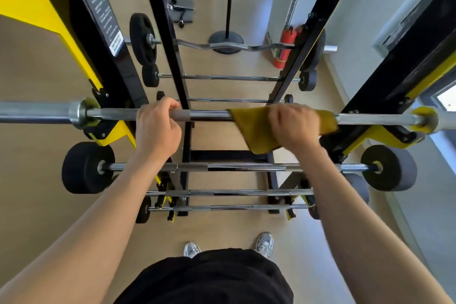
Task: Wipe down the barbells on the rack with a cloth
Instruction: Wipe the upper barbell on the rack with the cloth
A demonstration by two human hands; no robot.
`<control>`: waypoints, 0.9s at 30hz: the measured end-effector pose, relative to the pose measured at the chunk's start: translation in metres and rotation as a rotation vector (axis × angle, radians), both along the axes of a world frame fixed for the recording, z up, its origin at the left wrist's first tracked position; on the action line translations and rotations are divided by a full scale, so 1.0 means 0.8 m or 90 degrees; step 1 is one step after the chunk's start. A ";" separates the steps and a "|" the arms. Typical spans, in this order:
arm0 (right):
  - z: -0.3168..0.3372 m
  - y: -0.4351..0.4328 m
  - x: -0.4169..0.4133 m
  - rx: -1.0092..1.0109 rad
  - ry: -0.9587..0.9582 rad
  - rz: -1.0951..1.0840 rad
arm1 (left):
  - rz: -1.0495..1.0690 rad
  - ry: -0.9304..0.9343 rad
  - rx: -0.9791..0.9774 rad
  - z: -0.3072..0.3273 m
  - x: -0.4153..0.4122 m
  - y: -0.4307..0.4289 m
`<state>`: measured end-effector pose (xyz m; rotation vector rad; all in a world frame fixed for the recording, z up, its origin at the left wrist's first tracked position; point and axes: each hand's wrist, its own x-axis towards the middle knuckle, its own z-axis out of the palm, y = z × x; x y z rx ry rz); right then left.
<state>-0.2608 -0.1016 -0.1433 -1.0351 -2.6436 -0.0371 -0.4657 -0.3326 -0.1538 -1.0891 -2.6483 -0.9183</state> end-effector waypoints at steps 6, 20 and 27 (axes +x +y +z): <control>0.015 -0.060 -0.067 -0.045 -0.034 -0.051 | -0.053 -0.050 -0.008 0.011 -0.018 -0.008; -0.032 -0.036 -0.008 0.126 -0.001 0.127 | 0.015 0.057 -0.161 0.010 -0.003 0.017; -0.038 -0.043 -0.007 0.087 0.040 -0.095 | -0.086 0.004 -0.122 0.008 0.025 0.048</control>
